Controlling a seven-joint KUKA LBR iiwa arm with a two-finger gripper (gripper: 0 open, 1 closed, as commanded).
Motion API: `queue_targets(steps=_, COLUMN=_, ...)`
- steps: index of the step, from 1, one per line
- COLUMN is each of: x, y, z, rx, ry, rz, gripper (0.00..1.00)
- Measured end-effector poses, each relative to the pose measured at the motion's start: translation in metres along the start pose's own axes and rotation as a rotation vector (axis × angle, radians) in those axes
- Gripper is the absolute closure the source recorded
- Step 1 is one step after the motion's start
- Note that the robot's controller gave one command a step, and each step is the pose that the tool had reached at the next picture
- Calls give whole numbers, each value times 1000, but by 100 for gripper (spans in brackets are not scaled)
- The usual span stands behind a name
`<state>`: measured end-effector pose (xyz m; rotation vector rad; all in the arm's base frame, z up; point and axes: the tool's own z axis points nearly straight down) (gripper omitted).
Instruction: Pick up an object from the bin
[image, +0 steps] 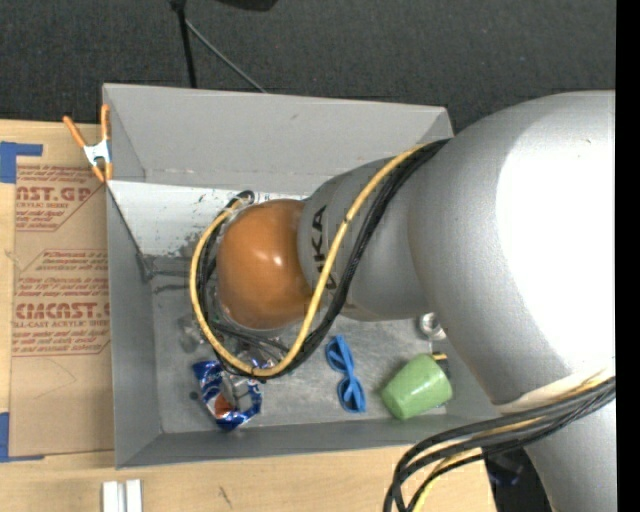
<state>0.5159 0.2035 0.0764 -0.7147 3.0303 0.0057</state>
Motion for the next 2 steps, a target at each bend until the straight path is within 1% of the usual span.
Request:
queue_targets(steps=1, x=1, y=2, z=-1, rx=-4, ry=5, rz=1, gripper=100)
queue_targets(steps=2, x=-21, y=16, z=-150, rx=-2, ry=17, rz=-18, gripper=100)
